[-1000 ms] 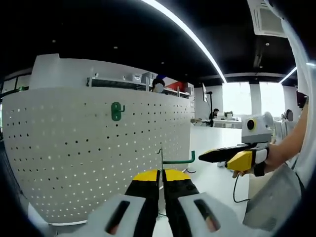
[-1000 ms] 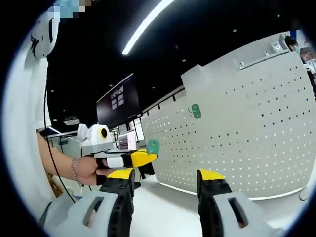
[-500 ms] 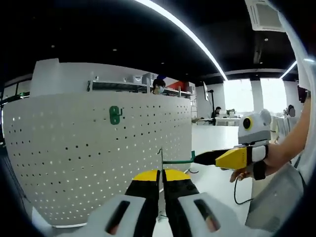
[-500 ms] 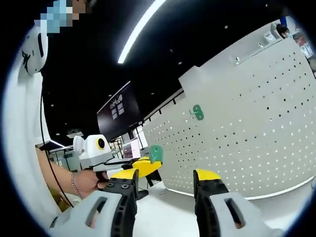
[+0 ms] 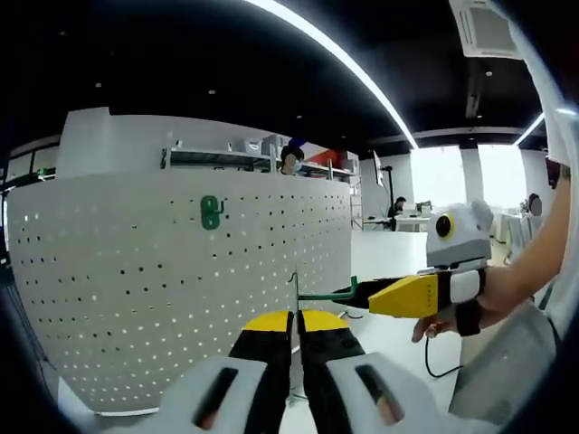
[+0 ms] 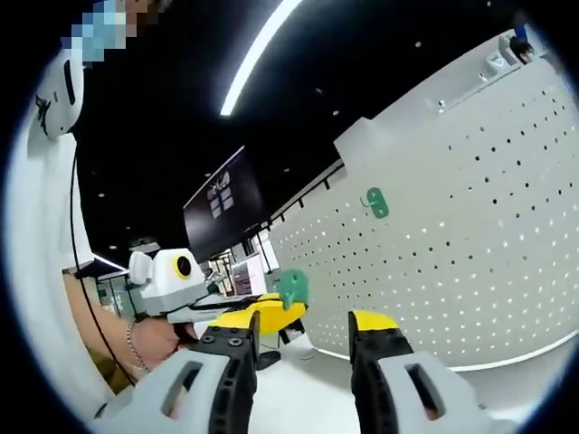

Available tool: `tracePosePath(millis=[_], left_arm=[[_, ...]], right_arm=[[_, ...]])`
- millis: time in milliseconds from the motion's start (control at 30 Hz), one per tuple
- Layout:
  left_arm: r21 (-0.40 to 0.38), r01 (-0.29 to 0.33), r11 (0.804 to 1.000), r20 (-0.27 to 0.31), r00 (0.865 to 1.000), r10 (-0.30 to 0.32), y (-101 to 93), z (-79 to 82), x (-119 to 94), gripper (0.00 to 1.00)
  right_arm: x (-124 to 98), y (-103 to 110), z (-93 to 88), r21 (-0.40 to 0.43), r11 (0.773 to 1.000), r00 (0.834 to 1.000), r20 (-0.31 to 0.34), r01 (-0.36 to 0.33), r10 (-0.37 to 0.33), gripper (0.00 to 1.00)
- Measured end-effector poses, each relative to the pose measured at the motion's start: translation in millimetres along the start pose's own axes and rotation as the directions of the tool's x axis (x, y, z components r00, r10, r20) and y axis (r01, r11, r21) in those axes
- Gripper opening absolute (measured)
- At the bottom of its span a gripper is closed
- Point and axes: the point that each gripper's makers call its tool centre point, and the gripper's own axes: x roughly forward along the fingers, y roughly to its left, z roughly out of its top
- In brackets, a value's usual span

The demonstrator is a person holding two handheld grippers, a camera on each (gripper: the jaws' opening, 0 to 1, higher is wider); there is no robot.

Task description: Insert the hook assembly into the mounting plate slot until the hook locks in place.

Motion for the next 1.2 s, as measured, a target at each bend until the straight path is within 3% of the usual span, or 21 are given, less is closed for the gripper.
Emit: tracePosePath(millis=[400, 1200], left_arm=[[-0.007, -0.008, 1.000, 0.006, 1.000, 0.008, 1.4, 1.3, -2, 0.02], [-0.009, -0.021, 1.000, -0.001, 1.000, 0.021, 1.7, 0.6, -4, 0.02]], right_arm=[[16, 7, 1.2, 0.008, 1.000, 1.000, 0.002, -0.022, 0.022, 0.30], [32, 13, -2.4, -0.023, 0.999, 0.999, -0.017, -0.030, 0.029, 0.04]])
